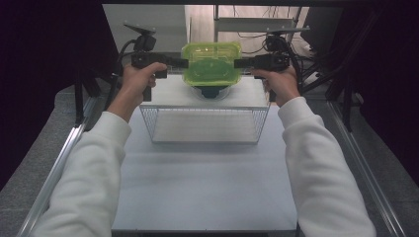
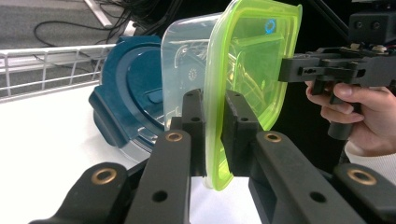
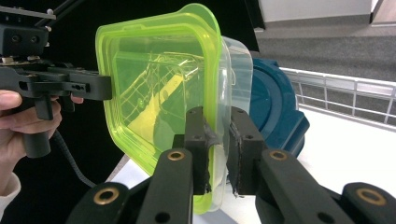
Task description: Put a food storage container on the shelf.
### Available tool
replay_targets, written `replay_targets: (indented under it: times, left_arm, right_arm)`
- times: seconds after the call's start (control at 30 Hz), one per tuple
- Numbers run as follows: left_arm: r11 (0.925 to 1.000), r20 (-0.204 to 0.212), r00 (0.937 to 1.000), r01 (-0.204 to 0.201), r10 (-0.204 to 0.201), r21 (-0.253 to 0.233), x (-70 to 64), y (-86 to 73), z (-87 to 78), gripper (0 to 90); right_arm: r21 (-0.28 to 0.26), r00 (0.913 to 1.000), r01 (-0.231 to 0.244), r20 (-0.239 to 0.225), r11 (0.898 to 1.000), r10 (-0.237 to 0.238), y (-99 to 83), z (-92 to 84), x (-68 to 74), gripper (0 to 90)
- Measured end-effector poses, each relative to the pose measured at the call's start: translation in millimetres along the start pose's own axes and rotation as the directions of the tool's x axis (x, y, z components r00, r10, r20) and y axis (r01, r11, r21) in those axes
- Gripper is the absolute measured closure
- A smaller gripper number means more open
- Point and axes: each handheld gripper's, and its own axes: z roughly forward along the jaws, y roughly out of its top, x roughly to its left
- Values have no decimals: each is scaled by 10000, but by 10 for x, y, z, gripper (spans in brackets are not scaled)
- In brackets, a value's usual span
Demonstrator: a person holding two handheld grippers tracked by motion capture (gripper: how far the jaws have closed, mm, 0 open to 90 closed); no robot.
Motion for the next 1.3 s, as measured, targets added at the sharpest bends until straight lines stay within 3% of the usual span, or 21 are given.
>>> replay_targets:
  times: [0.2,0.3,0.4,0.43,0.47,0.5,0.6,0.7,0.83,0.9,1.0,1.1,1.2,1.23,1.27,1.3]
  left_arm:
    - [9992,209,9990,394,-393,-52,87,48,49,808]
    - [9958,306,9954,907,-903,-110,154,86,79,805]
    - [9943,336,9938,1061,-1057,-121,188,102,96,800]
    - [9916,431,9908,1290,-1283,-134,227,116,116,793]
    - [9916,431,9908,1290,-1283,-134,227,116,116,790]
    - [9868,486,9860,1609,-1597,-203,259,131,143,787]
    - [9841,500,9832,1768,-1758,-158,294,146,163,779]
    - [9788,512,9778,2041,-2030,-170,357,159,208,752]
    - [9783,399,9780,2059,-2049,-220,379,160,244,725]
    - [9787,286,9785,2046,-2040,-178,384,154,270,696]
    - [9807,247,9808,1940,-1934,-235,393,147,293,623]
    - [9832,2,9848,1737,-1740,-554,384,149,287,450]
    - [9864,-126,9886,1491,-1503,-692,367,147,261,316]
    - [9882,-146,9905,1353,-1367,-723,356,143,243,287]
    - [9896,-157,9921,1227,-1242,-747,339,137,217,287]
    - [9927,-339,9957,825,-858,-879,288,115,146,255]
  right_arm:
    - [153,9989,-461,7,9988,461,42,47,-69,783]
    - [284,9979,-637,162,9976,633,99,85,-84,771]
    - [322,9964,-835,153,9960,831,127,108,-109,766]
    - [330,9937,-1124,71,9931,1122,146,133,-148,761]
    - [330,9937,-1124,71,9931,1122,146,133,-148,761]
    - [270,9897,-1432,-26,9893,1433,157,162,-193,756]
    - [266,9843,-1753,-139,9842,1757,163,187,-238,751]
    - [262,9727,-2304,-223,9727,2310,159,246,-302,731]
    - [201,9645,-2619,-287,9649,2624,148,278,-335,718]
    - [180,9648,-2618,-192,9650,2621,144,288,-333,692]
    - [69,9682,-2503,-37,9681,2503,132,292,-317,565]
    - [-198,9770,-2131,-49,9768,2131,130,283,-292,424]
    - [-494,9802,-1979,-136,9790,1974,124,262,-271,361]
    - [-869,9838,-1793,-166,9800,1785,115,219,-255,322]
    - [-869,9838,-1793,-166,9800,1785,115,219,-255,322]
    - [-1218,9891,-1474,-121,9815,1471,105,157,-228,306]
